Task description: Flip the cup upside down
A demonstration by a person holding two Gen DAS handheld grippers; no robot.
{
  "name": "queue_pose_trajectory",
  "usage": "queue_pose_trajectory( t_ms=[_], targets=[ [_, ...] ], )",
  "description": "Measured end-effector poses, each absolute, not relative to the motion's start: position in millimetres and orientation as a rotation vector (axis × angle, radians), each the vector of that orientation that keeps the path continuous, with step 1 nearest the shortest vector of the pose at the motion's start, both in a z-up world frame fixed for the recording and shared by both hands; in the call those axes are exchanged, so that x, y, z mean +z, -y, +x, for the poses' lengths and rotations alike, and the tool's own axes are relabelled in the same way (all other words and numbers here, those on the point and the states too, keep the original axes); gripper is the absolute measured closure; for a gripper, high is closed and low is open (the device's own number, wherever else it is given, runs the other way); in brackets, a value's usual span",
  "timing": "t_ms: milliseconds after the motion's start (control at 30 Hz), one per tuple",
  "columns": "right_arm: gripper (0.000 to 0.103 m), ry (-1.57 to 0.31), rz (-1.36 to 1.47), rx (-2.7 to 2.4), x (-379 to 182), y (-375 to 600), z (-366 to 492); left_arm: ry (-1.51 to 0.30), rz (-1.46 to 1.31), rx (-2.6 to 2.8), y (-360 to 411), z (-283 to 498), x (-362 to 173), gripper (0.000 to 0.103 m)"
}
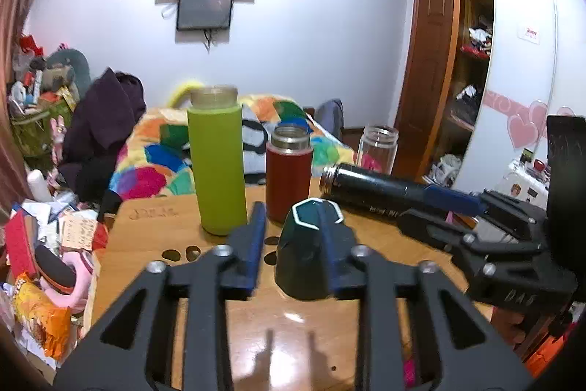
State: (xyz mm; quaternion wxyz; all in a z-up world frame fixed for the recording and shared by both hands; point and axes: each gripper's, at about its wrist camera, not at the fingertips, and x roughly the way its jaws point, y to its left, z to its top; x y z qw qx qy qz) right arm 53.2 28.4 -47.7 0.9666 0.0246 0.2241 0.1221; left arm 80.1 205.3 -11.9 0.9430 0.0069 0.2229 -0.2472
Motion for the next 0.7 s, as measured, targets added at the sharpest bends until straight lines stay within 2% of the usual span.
queue_pose_trajectory(
  t_ms=[33,100,200,267,333,367,400,433,700],
  targets=[
    [0.039,-0.438,0.057,0.235,-43,-24,48,-0.442,0.010,-0.497,-206,76,-10,0.057],
    [0.032,-0.410,0.066,0.215,-34,-17,38,-0.416,0.003,-0.479,-207,66,-6,0.046],
    [0.021,-0.377,0.073,0.185,-25,-12,26,-0.385,-0.003,-0.449,-209,53,-1,0.036],
    [0.017,-0.360,0.077,0.171,-20,-10,20,-0.373,-0.014,-0.442,-211,47,1,0.029],
    [0.011,-0.344,0.078,0.161,-15,-9,14,-0.353,-0.017,-0.424,-212,40,5,0.008],
    [0.008,-0.339,0.079,0.156,-14,-8,12,-0.336,-0.018,-0.410,-212,36,7,0.003],
    [0.001,-0.334,0.079,0.152,-14,-7,10,-0.322,-0.018,-0.401,-213,33,8,0.001],
    [0.000,-0.320,0.077,0.140,-12,-8,6,-0.312,-0.015,-0.394,-214,30,9,0.001],
    [0.000,-0.302,0.067,0.133,-8,-11,-3,-0.288,-0.009,-0.341,-216,20,9,0.000]
  ],
)
